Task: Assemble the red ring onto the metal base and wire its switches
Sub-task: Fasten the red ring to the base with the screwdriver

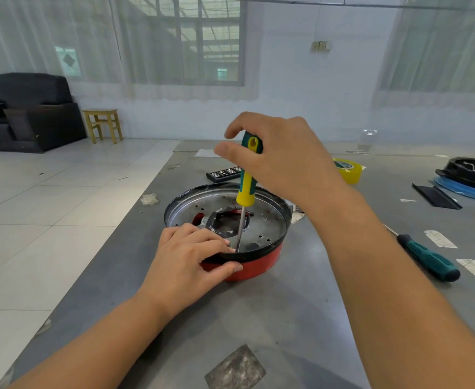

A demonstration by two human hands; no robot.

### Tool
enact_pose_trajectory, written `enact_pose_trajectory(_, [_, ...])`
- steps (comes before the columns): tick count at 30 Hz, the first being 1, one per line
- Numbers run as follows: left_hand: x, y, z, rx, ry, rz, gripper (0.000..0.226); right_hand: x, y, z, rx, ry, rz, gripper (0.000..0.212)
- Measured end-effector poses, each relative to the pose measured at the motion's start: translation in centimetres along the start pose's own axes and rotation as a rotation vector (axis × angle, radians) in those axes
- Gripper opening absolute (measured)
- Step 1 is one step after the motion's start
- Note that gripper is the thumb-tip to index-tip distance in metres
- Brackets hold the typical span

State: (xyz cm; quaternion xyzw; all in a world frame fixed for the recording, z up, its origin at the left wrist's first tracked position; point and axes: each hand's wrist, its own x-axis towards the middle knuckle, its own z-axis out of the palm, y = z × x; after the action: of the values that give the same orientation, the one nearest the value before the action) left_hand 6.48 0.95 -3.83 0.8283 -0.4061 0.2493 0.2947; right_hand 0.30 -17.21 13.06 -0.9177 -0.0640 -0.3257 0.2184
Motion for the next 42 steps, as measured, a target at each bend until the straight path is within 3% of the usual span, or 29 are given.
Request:
enact_pose_trajectory(5, [-0.1, -0.1, 0.0, 0.002, 0.010, 0.004, 0.038, 0.1, 0.1, -0.3, 0.194, -0.128, 0.050, 0.048])
enact_pose_trajectory(12, [0.0, 0.1, -0.2, 0.000, -0.005, 0.000, 0.040, 0.1, 0.5, 0.1, 0.055, -0.034, -0.013, 0.031])
enact_pose_trajectory(17, [0.0, 0.2, -0.2, 0.007, -0.004, 0.002, 0.040, 0.2, 0.3, -0.5, 0.333, -0.218, 0.022, 0.049])
enact_pose_trajectory(21, [0.0, 0.1, -0.2, 0.001, -0.004, 0.006, 0.037, 0.0, -0.1, -0.1, 0.198, -0.090, -0.086, 0.021])
enact_pose_trajectory(24, [0.0, 0.2, -0.1, -0.002, -0.002, -0.001, 0.036, -0.1, -0.9, 0.9, 0.046, 0.001, -0.091, 0.028])
enact_pose_trajectory(29, [0.0, 0.3, -0.3, 0.009, -0.024, -0.014, 0.039, 0.2, -1.0, 0.1, 0.193, -0.130, 0.011, 0.038])
enact_pose_trajectory(32, [0.1, 0.4, -0.4, 0.005, -0.031, -0.012, 0.041, 0.1, -0.5, -0.2, 0.081, -0.044, -0.038, 0.029])
enact_pose_trajectory(36, [0.1, 0.6, -0.5, -0.002, -0.026, -0.011, 0.044, -0.1, -0.6, -0.1, -0.030, 0.048, -0.033, 0.037])
enact_pose_trajectory(42, [0.1, 0.5, -0.4, -0.001, -0.027, -0.015, 0.042, -0.1, -0.9, -0.6, 0.272, -0.106, 0.031, 0.037])
